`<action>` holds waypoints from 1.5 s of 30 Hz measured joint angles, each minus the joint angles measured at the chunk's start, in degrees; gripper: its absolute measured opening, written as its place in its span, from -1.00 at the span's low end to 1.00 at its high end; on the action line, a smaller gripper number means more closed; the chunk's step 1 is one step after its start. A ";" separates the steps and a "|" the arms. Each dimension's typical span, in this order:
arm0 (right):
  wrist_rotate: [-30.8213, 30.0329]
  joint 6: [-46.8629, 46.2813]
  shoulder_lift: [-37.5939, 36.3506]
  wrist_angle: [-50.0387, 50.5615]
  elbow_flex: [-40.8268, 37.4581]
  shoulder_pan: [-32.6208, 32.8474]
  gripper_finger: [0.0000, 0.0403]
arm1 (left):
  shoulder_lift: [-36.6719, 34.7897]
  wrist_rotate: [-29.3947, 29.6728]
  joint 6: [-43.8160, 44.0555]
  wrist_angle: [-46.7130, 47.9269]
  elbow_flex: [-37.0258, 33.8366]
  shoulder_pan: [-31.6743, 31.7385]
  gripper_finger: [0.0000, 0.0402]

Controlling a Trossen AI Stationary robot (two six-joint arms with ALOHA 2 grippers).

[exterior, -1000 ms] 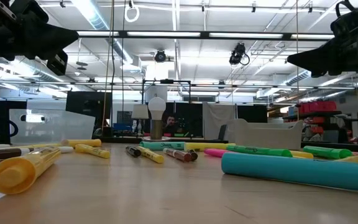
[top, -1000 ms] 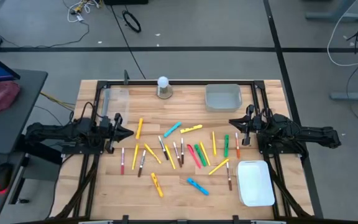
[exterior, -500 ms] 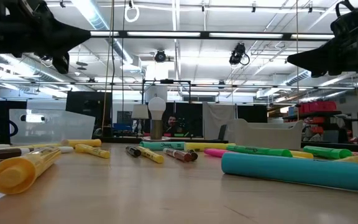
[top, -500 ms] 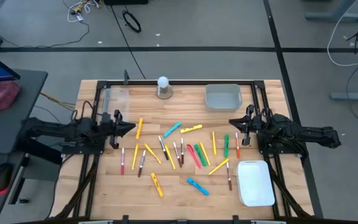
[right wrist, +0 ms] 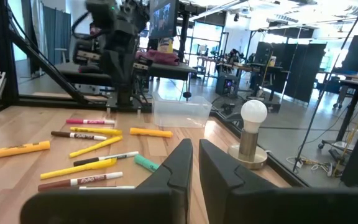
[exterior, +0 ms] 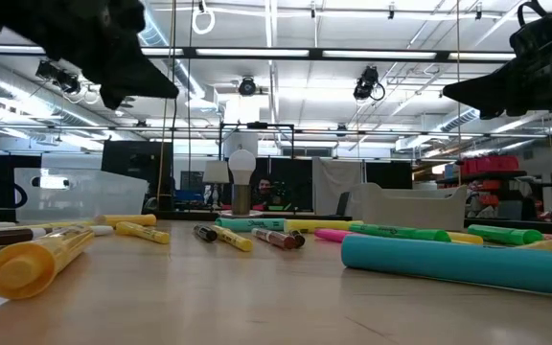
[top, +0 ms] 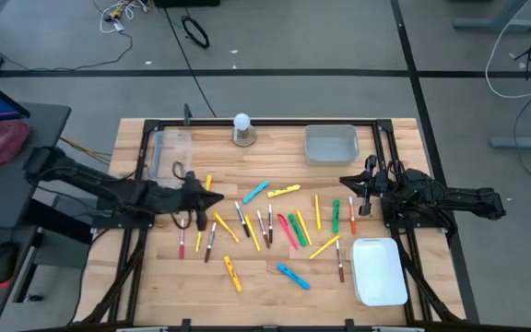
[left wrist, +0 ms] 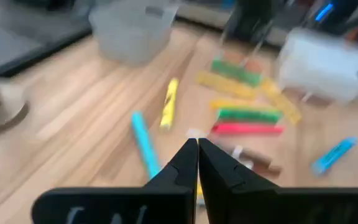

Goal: Pick & Place Markers
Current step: Put the yellow highlighter into the transparent bin

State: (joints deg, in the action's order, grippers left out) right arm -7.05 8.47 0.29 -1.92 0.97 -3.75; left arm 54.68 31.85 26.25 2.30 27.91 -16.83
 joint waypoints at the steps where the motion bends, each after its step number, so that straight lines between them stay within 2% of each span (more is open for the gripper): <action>1: 0.00 -0.02 -0.02 -0.02 0.00 0.00 -0.84 | 2.09 1.13 2.54 4.97 2.52 -0.59 -0.91; 4: 0.00 0.00 -0.02 -0.02 0.00 -0.02 -0.84 | 7.98 3.96 12.17 17.42 8.41 -1.60 -0.91; 8: 0.00 -0.02 -0.02 -0.01 0.00 -0.02 -0.84 | 14.15 4.16 27.04 27.36 10.35 -1.40 -0.88; 12: 0.00 -0.01 -0.01 -0.01 0.00 -0.01 -0.84 | 19.05 2.52 37.80 30.36 8.90 -0.43 -0.68; 17: 0.00 -0.02 -0.02 -0.01 0.00 -0.02 -0.84 | 23.22 4.47 45.38 29.70 7.38 2.59 -0.24; 21: 0.02 -0.02 0.00 0.00 0.00 0.00 -0.84 | 25.90 3.93 49.34 29.39 5.94 5.73 0.03; 24: 0.00 -0.01 -0.02 -0.01 0.01 -0.01 -0.84 | 27.74 3.97 49.68 28.28 5.65 7.37 0.12; 29: 0.00 -0.02 0.00 0.00 0.00 0.00 -0.84 | 30.44 6.34 49.63 25.07 5.61 9.46 0.11; 35: 0.01 0.00 -0.01 -0.02 0.00 0.00 -0.84 | 34.61 4.77 49.57 23.54 5.66 11.57 -0.04; 40: 0.00 -0.02 0.00 -0.02 0.00 0.00 -0.84 | 36.27 5.45 49.60 21.53 5.77 11.57 -0.20; 45: 0.00 -0.02 -0.01 -0.02 0.00 -0.01 -0.84 | 36.30 4.97 49.60 20.76 5.77 11.57 -0.45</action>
State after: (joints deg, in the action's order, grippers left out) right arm -7.05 8.45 0.28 -1.93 0.97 -3.76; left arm 90.98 36.82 75.85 23.06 33.67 -5.26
